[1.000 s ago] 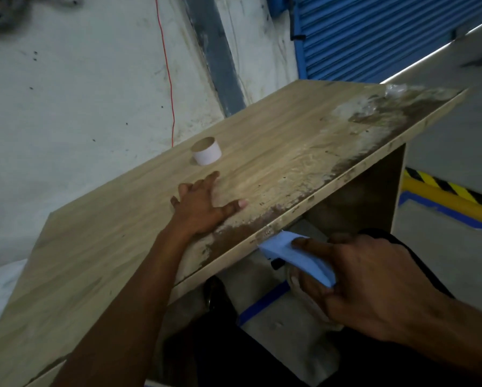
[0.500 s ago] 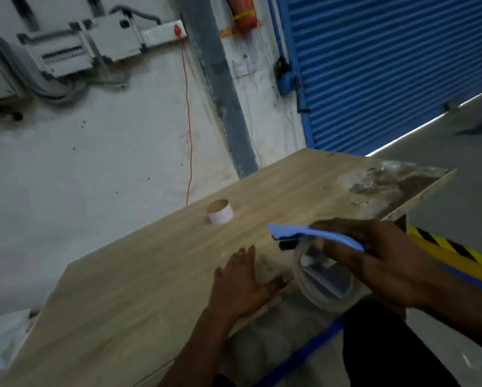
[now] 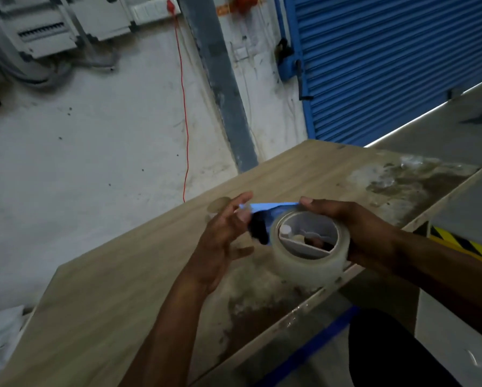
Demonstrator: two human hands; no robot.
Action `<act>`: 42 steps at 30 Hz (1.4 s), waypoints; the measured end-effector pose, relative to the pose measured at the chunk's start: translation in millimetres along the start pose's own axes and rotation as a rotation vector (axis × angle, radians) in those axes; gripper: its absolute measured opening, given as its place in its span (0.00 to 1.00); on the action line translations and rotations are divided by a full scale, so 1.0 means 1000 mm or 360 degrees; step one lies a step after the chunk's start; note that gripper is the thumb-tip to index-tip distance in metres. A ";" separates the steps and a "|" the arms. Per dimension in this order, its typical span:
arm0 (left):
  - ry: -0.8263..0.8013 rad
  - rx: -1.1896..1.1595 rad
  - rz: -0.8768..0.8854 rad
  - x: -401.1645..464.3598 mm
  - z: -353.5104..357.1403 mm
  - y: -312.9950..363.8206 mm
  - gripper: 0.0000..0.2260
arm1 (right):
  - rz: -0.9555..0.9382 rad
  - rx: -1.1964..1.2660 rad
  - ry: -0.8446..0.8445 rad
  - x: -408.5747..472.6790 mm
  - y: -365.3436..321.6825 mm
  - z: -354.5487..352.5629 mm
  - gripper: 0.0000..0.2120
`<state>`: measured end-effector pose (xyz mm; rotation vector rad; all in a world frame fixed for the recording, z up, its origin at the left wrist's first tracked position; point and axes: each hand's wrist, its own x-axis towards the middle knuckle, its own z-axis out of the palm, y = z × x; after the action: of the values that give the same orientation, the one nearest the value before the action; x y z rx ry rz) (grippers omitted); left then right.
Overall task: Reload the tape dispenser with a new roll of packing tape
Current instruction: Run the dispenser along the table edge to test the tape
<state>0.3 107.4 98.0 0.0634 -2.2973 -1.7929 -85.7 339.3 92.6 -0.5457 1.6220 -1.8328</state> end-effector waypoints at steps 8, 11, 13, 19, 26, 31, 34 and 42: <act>-0.0066 0.0507 0.0400 0.003 -0.018 -0.008 0.54 | 0.0129 0.0213 -0.0407 0.039 0.000 0.008 0.28; 0.0186 0.0335 0.0404 -0.013 -0.016 -0.025 0.42 | 0.0107 0.0219 -0.0439 0.045 0.010 0.022 0.30; 0.0333 0.0206 0.0349 -0.018 -0.024 -0.039 0.38 | -0.0018 0.0110 -0.0387 0.047 0.008 0.030 0.24; 0.0564 0.0152 0.0189 -0.031 -0.065 -0.062 0.35 | -0.0280 -0.0646 -0.0613 0.061 0.008 0.044 0.41; 0.0667 0.0320 0.0162 -0.030 -0.108 -0.069 0.37 | -0.0609 -0.0749 -0.0616 0.100 0.006 0.077 0.39; 0.0673 0.0417 0.0079 -0.008 -0.151 -0.078 0.37 | -0.0696 -0.0886 -0.0582 0.156 0.013 0.101 0.40; 0.0690 0.0595 0.0055 0.014 -0.181 -0.087 0.35 | -0.0765 -0.1207 -0.0514 0.204 0.016 0.118 0.46; 0.0675 0.0889 -0.0040 0.045 -0.246 -0.131 0.31 | -0.0674 -0.2227 -0.0672 0.312 0.013 0.148 0.54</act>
<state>-7.2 -167.8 35.0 0.5100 -2.3859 -0.9684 -208.3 16.8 73.9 -1.7904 2.3529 -0.3998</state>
